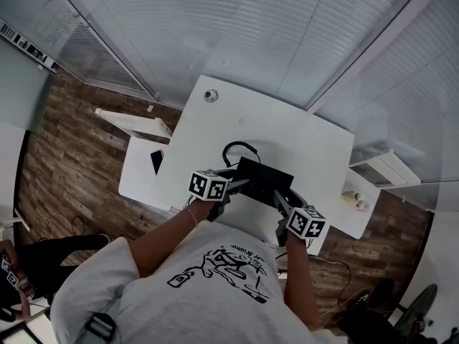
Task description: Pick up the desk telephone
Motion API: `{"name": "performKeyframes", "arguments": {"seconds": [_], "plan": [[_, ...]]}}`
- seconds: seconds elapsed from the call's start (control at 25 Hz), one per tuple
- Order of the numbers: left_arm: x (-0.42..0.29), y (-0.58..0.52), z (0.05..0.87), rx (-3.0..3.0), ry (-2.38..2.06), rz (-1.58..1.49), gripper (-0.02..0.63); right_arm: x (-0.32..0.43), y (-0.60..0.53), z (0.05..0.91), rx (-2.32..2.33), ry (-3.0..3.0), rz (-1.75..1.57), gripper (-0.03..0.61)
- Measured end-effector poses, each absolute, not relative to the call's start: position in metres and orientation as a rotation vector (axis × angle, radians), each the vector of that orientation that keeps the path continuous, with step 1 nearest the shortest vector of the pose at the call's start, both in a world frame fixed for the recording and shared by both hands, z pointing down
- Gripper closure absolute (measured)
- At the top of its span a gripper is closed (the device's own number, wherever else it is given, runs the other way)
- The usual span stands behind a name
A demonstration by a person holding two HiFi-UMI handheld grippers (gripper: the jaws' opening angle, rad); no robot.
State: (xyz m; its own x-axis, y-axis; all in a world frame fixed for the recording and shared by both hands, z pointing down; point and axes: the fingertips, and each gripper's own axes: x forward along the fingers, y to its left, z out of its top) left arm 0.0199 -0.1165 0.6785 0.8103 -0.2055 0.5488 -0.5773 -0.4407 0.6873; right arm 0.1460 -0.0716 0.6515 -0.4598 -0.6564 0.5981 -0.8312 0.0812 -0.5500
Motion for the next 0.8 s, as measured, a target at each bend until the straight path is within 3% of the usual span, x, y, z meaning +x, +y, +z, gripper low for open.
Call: {"name": "performKeyframes", "arguments": {"seconds": [0.8], "plan": [[0.007,-0.121,0.576,2.086,-0.631,0.402,0.342,0.133,-0.085,0.537,1.517,-2.329,1.128,0.377]]}}
